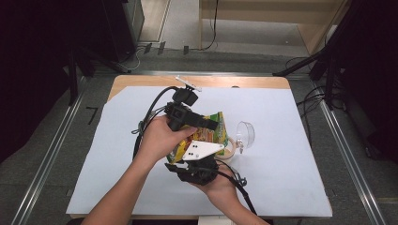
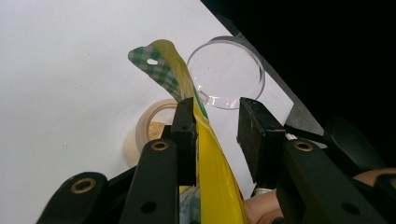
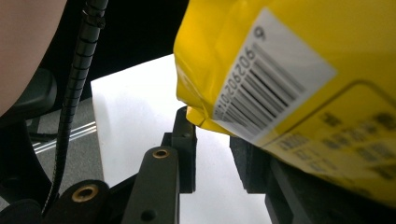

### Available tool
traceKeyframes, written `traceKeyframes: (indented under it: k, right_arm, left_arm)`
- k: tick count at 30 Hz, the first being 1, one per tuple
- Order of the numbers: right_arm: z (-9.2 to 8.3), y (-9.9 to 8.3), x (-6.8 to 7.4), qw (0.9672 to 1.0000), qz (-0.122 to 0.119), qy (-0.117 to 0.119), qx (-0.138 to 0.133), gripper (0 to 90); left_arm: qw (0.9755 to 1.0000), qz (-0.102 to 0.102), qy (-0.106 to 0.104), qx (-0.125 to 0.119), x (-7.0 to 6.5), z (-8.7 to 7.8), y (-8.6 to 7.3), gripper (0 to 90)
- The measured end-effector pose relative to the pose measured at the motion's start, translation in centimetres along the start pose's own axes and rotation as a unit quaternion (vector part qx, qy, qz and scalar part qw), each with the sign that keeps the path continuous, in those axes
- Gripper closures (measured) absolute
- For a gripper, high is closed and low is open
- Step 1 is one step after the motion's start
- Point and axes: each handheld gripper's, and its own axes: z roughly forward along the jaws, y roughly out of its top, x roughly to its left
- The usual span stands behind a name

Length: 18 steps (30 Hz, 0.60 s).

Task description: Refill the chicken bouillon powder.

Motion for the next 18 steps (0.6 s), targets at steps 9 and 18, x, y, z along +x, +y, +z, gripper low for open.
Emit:
traceKeyframes:
  k: [9, 18]
  right_arm:
    - [0.02, -0.01, -0.05, 1.0000, -0.002, -0.001, 0.002, 72.9]
    - [0.12, -0.08, -0.22, 1.0000, -0.007, -0.004, 0.005, 72.6]
  left_arm:
    - [1.0000, -0.006, -0.003, 0.001, 0.29, 0.07, 0.01, 68.5]
    - [1.0000, -0.007, -0.006, 0.000, 0.42, 0.13, -0.03, 68.5]
